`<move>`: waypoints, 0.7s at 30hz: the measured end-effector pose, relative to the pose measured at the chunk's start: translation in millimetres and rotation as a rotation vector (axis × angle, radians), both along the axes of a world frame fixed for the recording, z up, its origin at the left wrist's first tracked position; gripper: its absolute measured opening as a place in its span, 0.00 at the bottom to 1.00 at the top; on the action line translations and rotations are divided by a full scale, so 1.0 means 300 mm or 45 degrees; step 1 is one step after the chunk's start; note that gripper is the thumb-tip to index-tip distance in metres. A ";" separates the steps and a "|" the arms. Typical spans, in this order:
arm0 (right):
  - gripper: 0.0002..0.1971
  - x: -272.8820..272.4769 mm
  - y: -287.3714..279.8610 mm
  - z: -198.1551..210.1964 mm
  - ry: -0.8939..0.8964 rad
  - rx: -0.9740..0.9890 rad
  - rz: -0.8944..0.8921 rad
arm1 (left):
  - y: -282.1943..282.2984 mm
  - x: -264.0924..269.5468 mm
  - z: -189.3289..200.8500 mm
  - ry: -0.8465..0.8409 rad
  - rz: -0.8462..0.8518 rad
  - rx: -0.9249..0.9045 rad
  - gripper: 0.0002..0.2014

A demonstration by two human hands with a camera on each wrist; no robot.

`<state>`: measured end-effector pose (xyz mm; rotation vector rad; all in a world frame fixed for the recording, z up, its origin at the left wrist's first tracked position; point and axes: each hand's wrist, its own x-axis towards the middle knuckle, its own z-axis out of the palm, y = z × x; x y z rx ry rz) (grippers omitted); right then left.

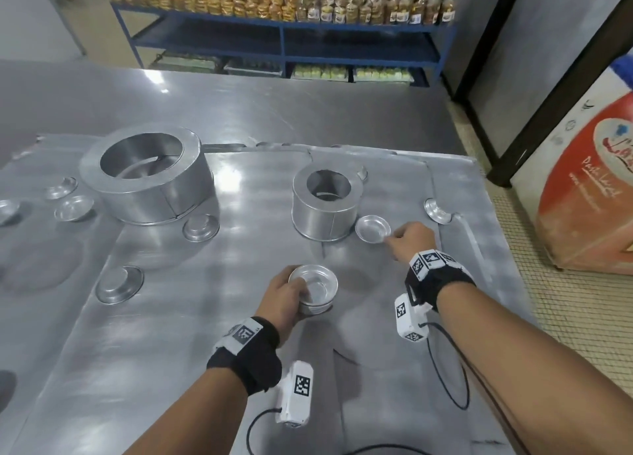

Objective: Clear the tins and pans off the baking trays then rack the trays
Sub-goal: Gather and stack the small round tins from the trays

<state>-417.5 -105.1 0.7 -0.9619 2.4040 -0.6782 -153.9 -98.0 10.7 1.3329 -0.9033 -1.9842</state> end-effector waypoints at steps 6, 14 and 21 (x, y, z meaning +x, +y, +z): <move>0.14 -0.075 -0.126 -0.029 -0.081 0.107 -0.045 | -0.062 -0.084 -0.027 -0.047 0.057 0.008 0.27; 0.10 -0.129 -0.139 -0.029 -0.232 -0.080 -0.082 | -0.100 -0.157 -0.079 -0.153 0.022 0.043 0.25; 0.08 -0.085 -0.041 0.109 -0.551 -0.294 0.085 | -0.094 -0.201 -0.069 -0.032 0.009 0.024 0.12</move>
